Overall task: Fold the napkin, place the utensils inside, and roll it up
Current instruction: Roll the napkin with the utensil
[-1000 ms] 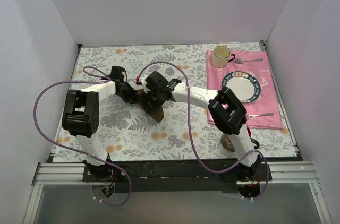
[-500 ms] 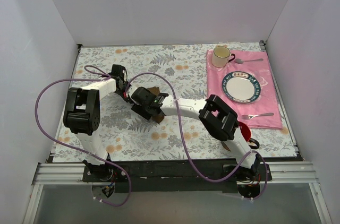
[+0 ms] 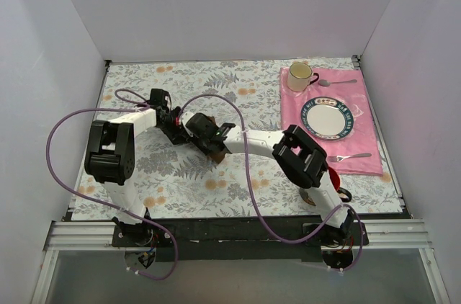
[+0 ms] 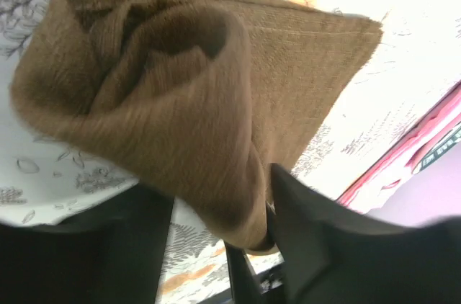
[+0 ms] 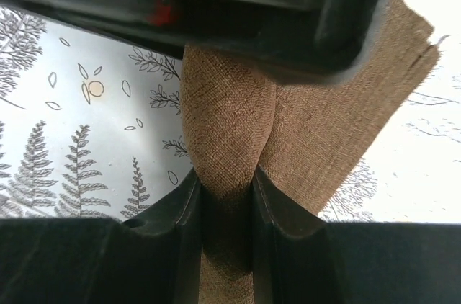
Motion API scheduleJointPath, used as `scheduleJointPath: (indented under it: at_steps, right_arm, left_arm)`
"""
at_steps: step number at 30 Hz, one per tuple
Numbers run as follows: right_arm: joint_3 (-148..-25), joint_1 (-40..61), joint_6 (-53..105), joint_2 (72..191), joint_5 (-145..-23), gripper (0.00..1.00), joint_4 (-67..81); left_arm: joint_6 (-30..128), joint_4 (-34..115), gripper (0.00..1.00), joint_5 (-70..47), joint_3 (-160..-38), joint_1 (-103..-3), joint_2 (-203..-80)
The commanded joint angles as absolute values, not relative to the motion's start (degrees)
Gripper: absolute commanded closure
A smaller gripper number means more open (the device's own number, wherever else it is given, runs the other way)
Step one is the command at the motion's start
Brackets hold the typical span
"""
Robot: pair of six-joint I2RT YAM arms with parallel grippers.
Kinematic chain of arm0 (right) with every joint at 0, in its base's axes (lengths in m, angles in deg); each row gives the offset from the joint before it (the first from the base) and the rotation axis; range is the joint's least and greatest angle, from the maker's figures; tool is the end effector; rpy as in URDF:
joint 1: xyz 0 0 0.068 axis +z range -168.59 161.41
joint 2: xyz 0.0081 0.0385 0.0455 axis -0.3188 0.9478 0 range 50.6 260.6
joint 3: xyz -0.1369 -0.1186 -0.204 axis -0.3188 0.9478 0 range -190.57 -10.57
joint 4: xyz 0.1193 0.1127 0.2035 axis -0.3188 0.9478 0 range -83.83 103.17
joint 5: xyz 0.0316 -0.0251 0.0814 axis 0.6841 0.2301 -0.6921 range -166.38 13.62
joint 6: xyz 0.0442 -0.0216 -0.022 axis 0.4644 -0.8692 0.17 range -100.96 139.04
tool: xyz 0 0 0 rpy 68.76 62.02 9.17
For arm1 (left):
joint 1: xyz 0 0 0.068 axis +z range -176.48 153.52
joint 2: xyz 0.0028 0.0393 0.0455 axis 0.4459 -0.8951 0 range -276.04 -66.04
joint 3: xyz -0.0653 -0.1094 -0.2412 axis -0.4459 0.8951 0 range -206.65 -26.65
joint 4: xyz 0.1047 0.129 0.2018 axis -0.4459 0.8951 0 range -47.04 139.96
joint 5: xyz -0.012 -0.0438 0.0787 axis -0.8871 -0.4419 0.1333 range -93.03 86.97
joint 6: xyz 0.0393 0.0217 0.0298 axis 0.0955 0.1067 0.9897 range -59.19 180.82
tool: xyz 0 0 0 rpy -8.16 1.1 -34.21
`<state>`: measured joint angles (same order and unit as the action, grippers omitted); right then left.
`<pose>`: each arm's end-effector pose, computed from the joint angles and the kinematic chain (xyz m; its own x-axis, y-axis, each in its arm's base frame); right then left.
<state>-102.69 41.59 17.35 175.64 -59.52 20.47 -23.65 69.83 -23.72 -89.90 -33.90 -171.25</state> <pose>0.2491 0.4140 0.1676 -0.3432 -0.6556 -0.6726 -0.7428 0.6277 -0.2328 0.3457 -0.0576 0.1490 -0.3353 -0.8954 0.2931 -0.8966 0.2077 -0.3911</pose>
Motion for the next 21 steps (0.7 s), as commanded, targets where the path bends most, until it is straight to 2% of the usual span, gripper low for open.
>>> scheduleJointPath:
  at_steps: [1,2,5,8,11,14,16,21]
  right_arm:
    - [-98.4,36.5,25.3,174.1,-73.8,0.99,20.5]
    - [-97.9,35.7,26.8,173.8,-80.0,0.99,19.1]
    - [-95.5,32.2,32.5,173.7,-90.3,0.99,15.2]
    - [-95.6,29.1,37.9,175.1,-99.9,0.99,13.5]
    - [-96.5,25.7,44.1,178.3,-110.9,0.99,10.4]
    - [-95.6,23.1,48.9,181.3,-118.3,0.99,6.6]
    - [-94.2,21.7,54.0,182.0,-120.8,0.99,-0.2]
    - [-90.5,20.3,61.4,183.0,-125.7,0.99,-8.5]
  left_arm:
    - [-19.8,67.7,0.4,-22.4,-86.8,-34.0,-165.6]
    - [-19.4,67.7,0.35,-21.7,-86.8,-34.0,-164.0]
    - [-18.4,68.0,0.31,-17.5,-86.2,-34.0,-161.2]
    - [-18.1,67.7,0.28,-13.9,-84.4,-34.0,-157.5]
    - [-18.3,66.2,0.27,-15.2,-82.5,-34.0,-155.1]
    - [-18.2,62.7,0.24,-21.5,-81.2,-34.0,-155.4]
    - [-18.5,62.2,0.18,-25.1,-81.8,-34.0,-158.0]
    - [-19.3,60.7,0.19,-26.6,-83.1,-34.7,-162.1]
